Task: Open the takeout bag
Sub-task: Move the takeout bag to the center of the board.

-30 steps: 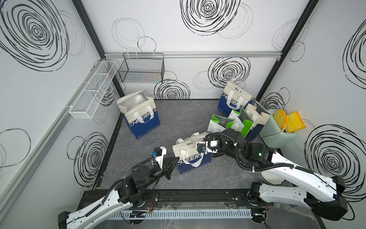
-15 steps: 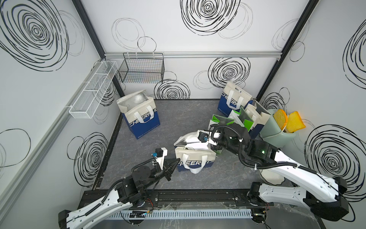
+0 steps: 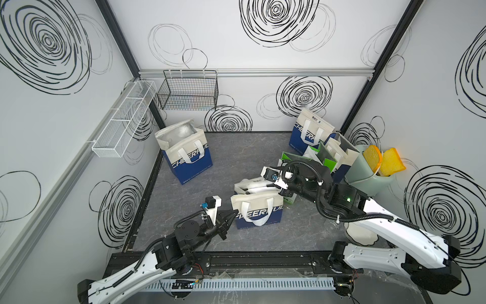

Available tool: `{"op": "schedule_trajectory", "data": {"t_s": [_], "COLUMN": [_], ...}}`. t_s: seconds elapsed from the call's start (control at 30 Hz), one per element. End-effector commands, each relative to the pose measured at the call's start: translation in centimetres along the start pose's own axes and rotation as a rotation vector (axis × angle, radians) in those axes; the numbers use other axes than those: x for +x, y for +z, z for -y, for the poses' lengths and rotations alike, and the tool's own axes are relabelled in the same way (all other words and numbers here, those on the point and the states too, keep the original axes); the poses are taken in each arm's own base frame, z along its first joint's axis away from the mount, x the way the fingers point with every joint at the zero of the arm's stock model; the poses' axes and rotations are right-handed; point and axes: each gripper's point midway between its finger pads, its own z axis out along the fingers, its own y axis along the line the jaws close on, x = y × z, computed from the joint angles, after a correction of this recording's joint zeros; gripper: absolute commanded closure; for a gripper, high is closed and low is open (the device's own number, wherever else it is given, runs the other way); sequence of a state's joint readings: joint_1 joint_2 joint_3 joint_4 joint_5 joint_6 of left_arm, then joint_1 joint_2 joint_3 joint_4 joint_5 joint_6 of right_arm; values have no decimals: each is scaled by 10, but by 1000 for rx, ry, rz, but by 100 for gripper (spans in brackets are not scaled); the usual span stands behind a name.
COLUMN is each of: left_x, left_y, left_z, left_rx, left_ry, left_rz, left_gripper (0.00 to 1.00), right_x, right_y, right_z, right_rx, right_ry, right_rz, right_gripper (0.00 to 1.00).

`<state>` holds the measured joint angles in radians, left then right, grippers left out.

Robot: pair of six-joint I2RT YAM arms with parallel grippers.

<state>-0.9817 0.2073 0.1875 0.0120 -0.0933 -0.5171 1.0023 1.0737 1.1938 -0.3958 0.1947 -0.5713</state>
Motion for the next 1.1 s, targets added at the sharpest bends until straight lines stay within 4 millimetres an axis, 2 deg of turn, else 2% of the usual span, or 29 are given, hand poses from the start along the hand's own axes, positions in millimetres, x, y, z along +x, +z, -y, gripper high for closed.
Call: {"op": "schedule_trajectory", "data": {"t_s": [0.0, 0.07, 0.23, 0.43, 0.57, 0.63, 0.8, 0.9, 0.97, 1.07], "left_x": [-11, -13, -26, -42, -64, -75, -98, -101, -106, -123], "left_y": [-3, -3, -2, -3, -11, -16, -32, -37, -51, -69], "left_z": [2, 3, 5, -16, -30, -39, -81, -102, -119, -129], "left_rx": [-8, -13, -30, -186, -296, -361, -583, -649, -742, -823], "left_ry": [-1, 4, 20, 48, 85, 129, 191, 178, 166, 206], "left_rz": [20, 22, 36, 11, 28, 34, 52, 60, 90, 153], "left_gripper": [100, 100, 100, 100, 100, 100, 100, 100, 100, 100], "right_x": [-32, -37, -41, -31, -33, -34, -33, -33, -32, -31], "right_y": [-17, -26, -52, -67, -78, -81, -83, -86, -87, -89], "right_z": [18, 24, 38, 40, 41, 39, 30, 26, 23, 18], "right_rx": [17, 14, 19, 63, 76, 69, 40, 27, 19, -1], "right_ry": [106, 138, 223, 247, 264, 266, 271, 273, 274, 270], "right_rz": [138, 170, 252, 294, 343, 362, 390, 415, 421, 429], "right_gripper": [34, 27, 26, 26, 26, 26, 27, 27, 28, 28]}}
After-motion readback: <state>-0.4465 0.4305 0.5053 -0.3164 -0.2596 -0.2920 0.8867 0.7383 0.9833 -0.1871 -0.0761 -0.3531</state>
